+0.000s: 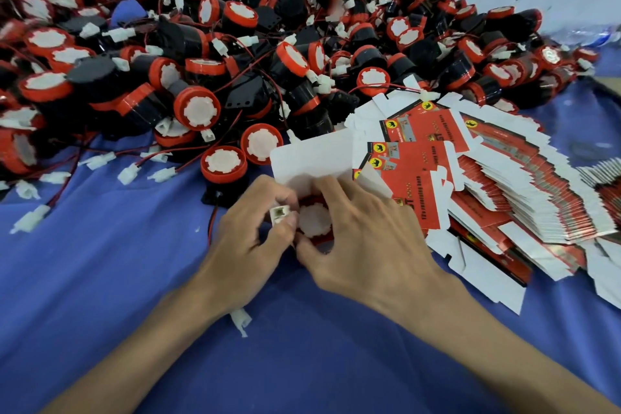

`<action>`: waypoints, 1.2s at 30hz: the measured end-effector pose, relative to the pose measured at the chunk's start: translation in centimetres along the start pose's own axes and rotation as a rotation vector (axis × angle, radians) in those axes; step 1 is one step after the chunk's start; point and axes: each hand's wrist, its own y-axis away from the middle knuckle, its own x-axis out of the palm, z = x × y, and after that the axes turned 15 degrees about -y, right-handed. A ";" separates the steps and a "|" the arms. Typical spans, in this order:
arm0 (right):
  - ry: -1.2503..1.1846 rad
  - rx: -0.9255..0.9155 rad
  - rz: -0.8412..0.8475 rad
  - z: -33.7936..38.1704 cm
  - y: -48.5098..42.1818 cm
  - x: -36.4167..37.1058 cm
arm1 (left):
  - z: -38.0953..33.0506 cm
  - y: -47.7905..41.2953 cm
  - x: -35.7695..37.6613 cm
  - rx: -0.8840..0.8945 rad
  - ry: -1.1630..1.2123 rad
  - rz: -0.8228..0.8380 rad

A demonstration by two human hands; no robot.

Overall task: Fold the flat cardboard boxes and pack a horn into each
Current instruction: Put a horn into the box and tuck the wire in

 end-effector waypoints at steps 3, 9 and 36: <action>-0.063 -0.014 0.025 -0.2 -0.1 0.2 | 0.1 -0.1 -0.1 -0.005 -0.039 -0.032; -0.003 -0.040 0.046 -0.3 -0.5 0.2 | -0.6 0.3 0.0 -0.051 -0.229 -0.112; -0.076 -0.200 0.125 -2.2 0.3 -0.9 | -0.9 0.3 0.4 0.047 -0.233 -0.063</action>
